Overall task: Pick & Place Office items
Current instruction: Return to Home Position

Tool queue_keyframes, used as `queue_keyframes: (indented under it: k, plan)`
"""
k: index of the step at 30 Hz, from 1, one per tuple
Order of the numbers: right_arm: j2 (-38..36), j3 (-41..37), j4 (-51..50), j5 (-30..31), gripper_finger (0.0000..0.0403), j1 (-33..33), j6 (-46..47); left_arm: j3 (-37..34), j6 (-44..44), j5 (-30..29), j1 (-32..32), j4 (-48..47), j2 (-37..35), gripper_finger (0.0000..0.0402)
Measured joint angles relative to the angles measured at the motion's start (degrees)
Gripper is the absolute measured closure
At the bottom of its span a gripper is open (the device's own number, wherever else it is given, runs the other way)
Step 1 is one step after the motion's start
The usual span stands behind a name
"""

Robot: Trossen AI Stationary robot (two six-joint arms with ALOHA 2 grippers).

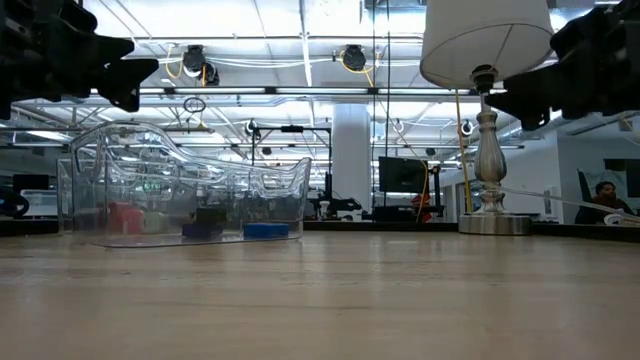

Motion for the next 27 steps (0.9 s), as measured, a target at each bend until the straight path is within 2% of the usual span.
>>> queue_keyframes:
  k: [27]
  plan:
    - [0.42,-0.07,-0.42,0.0,0.0183,0.04,0.97,0.0,-0.23,0.0,0.0,0.02,0.0,0.0206]
